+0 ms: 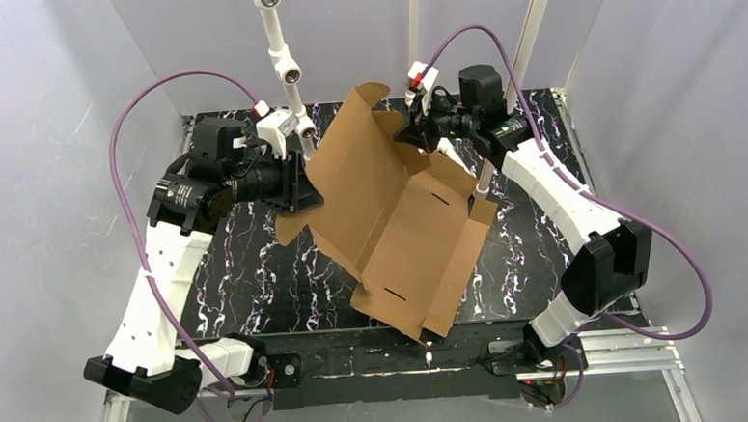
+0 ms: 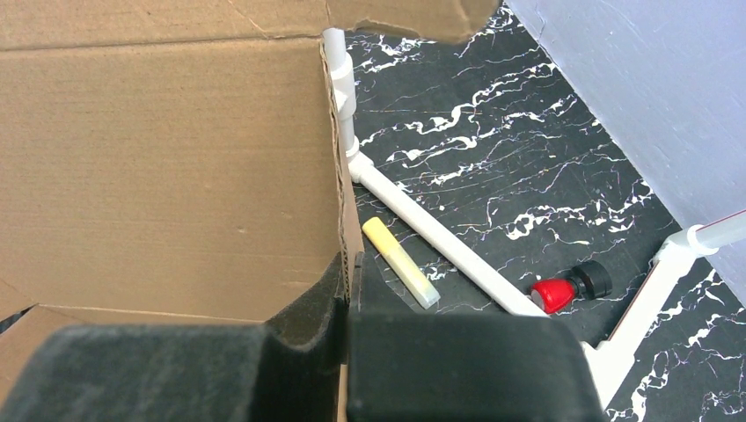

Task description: Fold the paper box

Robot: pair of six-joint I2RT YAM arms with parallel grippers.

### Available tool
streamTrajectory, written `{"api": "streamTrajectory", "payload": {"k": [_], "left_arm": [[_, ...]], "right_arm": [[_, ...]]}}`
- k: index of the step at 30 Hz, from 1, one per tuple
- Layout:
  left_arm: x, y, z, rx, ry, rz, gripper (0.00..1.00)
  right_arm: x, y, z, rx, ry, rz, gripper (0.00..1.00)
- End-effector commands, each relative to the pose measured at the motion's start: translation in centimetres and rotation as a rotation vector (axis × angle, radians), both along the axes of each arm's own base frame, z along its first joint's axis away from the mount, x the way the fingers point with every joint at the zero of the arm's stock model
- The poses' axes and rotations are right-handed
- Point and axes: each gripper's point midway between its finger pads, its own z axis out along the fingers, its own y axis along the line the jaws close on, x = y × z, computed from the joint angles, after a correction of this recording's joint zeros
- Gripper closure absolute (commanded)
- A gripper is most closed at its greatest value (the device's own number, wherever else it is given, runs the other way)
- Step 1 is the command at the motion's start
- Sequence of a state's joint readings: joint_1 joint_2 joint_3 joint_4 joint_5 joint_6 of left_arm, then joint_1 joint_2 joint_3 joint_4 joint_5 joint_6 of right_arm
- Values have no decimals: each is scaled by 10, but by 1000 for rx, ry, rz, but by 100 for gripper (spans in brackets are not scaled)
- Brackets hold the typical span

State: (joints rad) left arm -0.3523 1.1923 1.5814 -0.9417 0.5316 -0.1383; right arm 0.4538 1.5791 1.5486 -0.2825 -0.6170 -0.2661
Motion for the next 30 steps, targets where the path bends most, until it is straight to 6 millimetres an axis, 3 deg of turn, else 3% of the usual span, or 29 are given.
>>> {"api": "streamTrajectory", "payload": {"k": [1,4,9,14,18,23,27,30], "left_arm": [[-4,2,17,-33,-52,2,68],[-3,1,22,-62,-56,7,63],[-3,-2,25,-113,-27,2,64],[-3,-5,25,-133,-4,-12,76],[-6,-6,21,-132,13,-41,99],[-6,-3,19,-103,-6,-57,100],[1,6,24,-35,-125,-61,100],[2,13,41,-11,-242,-61,100]], "right_arm": [[-2,5,32,50,-79,29,99],[-2,5,31,50,-78,29,99],[-1,5,30,48,-76,26,99],[0,4,29,45,-77,20,99],[0,5,29,45,-78,19,99],[0,7,33,53,-79,33,99],[-10,16,42,69,-83,104,98],[-24,25,49,52,-113,185,73]]}}
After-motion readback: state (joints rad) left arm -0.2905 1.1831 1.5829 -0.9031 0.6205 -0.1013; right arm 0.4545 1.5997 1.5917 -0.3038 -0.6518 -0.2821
